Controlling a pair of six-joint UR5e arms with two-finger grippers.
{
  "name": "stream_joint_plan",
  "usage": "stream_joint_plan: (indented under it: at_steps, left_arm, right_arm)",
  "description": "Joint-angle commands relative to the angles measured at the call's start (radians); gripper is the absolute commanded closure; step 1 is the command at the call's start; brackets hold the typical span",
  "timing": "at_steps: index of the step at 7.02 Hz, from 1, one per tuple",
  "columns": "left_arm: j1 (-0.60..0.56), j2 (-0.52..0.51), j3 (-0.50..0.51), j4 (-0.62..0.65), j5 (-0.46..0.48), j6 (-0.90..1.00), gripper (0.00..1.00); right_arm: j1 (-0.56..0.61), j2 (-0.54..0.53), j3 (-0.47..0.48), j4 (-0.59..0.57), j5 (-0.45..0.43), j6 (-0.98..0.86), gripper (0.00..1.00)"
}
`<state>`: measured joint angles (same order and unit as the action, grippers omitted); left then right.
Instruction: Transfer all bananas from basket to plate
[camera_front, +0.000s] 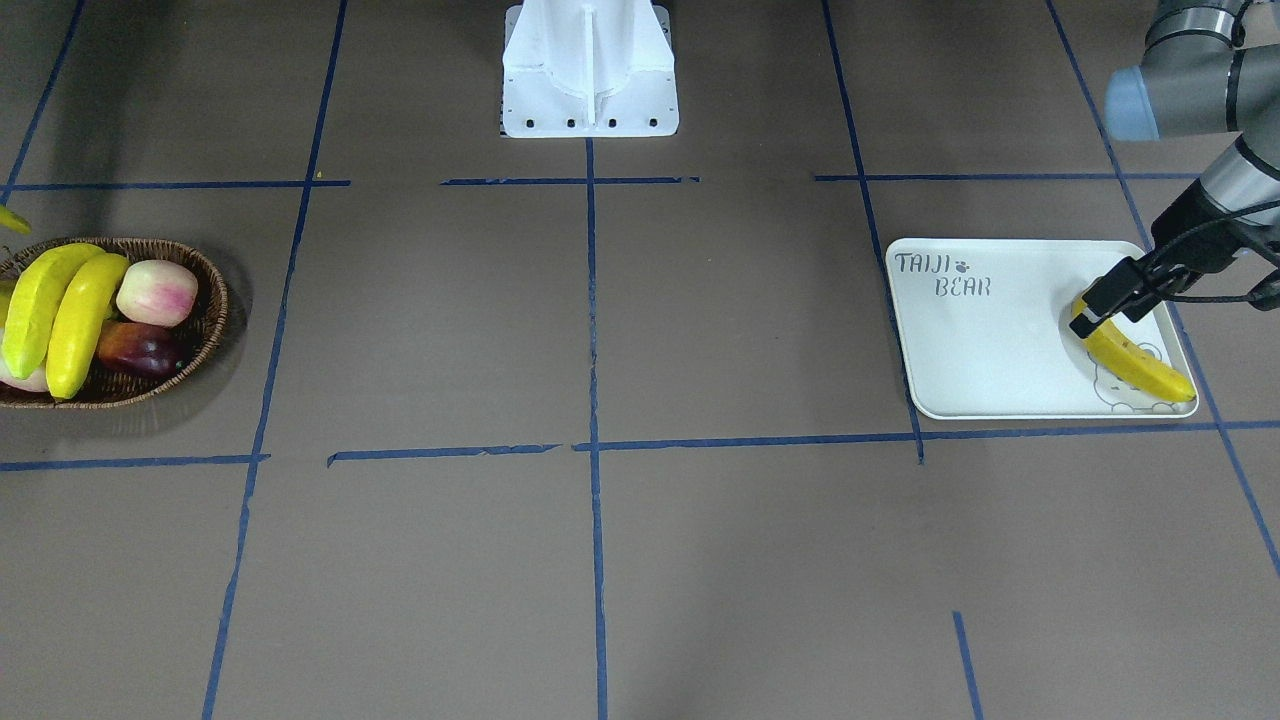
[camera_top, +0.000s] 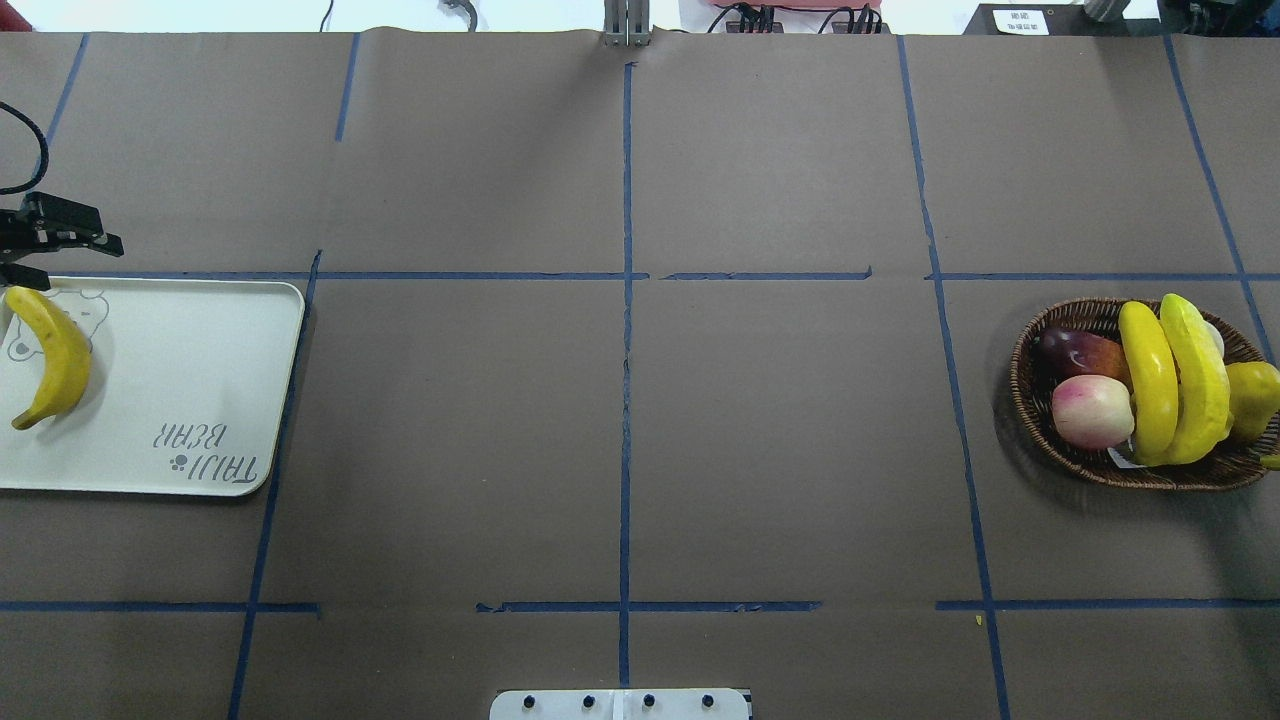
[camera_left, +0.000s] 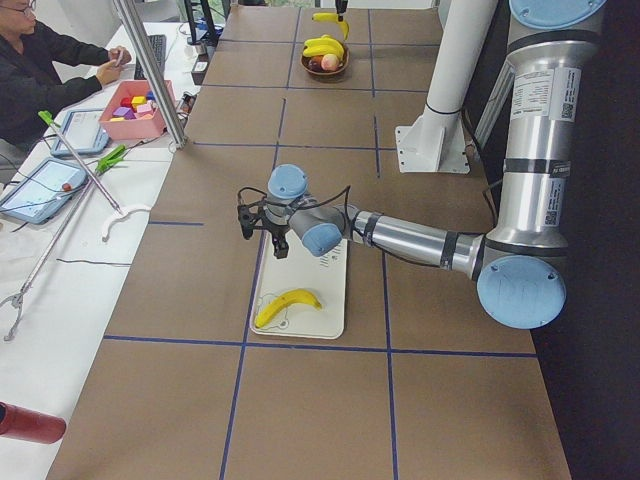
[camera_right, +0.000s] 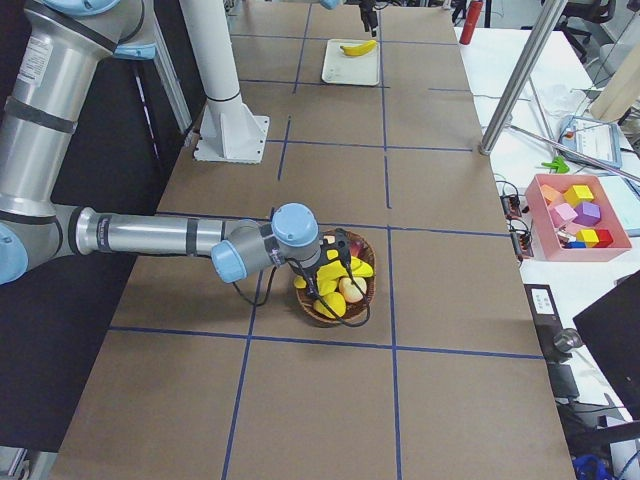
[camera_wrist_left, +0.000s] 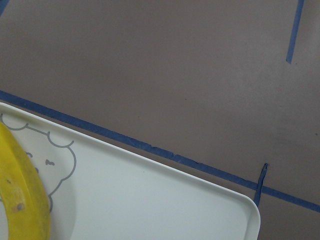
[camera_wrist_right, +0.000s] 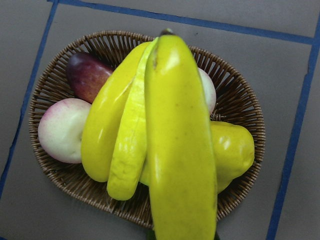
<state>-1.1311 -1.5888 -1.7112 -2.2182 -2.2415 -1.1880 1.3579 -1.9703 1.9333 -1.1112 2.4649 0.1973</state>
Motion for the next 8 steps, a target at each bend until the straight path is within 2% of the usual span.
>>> stream_joint_plan:
  at_steps: [1,2,3,4,5,7,8]
  left_arm:
    - [0.001,0.001,-0.002,-0.002,-0.003,-0.001,0.00]
    - [0.002,-0.002,-0.010,-0.003,-0.004,-0.007,0.00]
    - [0.008,-0.010,-0.024,-0.009,-0.010,-0.078,0.00]
    - [0.042,-0.045,-0.039,-0.011,-0.010,-0.146,0.00]
    - [0.074,-0.078,-0.042,-0.021,-0.009,-0.229,0.00]
    - [0.129,-0.198,-0.051,-0.034,-0.006,-0.370,0.01]
    - [0.166,-0.264,-0.050,-0.075,-0.006,-0.434,0.01]
  right_arm:
    - [0.044,0.010,0.129,-0.092,0.055,0.002,1.00]
    - [0.058,0.124,0.216,-0.292,0.095,0.045,1.00]
    - [0.015,0.252,0.243,-0.368,0.114,0.221,1.00]
    - [-0.100,0.348,0.243,-0.348,0.120,0.439,1.00]
    - [-0.208,0.448,0.230,-0.298,0.080,0.644,1.00]
    - [-0.395,0.641,0.213,-0.207,-0.051,0.967,0.99]
    - [-0.534,0.692,0.211,-0.159,-0.192,1.051,0.98]
